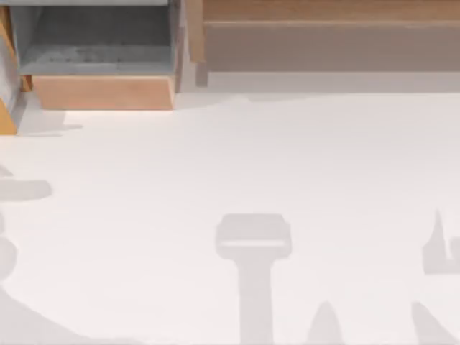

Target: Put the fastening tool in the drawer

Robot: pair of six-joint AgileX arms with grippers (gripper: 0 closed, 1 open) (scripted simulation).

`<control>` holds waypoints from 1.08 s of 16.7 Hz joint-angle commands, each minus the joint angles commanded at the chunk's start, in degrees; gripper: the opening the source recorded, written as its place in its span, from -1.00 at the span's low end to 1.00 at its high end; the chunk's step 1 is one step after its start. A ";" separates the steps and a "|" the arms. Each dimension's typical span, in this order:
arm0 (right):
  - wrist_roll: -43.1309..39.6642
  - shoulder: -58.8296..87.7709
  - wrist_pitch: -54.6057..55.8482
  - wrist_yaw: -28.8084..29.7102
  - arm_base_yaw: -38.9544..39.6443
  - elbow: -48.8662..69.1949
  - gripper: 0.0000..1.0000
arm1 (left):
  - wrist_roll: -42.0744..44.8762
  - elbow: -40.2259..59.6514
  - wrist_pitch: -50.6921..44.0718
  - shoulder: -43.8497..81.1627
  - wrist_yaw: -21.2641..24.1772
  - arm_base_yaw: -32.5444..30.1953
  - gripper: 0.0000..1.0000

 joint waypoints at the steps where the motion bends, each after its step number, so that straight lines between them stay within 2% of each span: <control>1: 0.00 0.00 0.00 0.00 0.00 0.00 1.00 | 0.10 -2.22 1.22 -0.98 0.96 0.68 -1.00; 4: 0.00 0.00 0.00 0.00 0.00 0.00 1.00 | 0.27 -7.25 4.13 -3.17 3.29 2.28 -1.00; 9: 0.00 0.00 0.00 0.00 0.00 0.00 1.00 | 0.30 -7.75 4.48 -3.24 3.60 2.51 -1.00; 18: 0.00 0.00 0.00 0.00 0.00 0.00 1.00 | 0.79 -18.98 10.68 -7.43 10.02 8.80 -1.00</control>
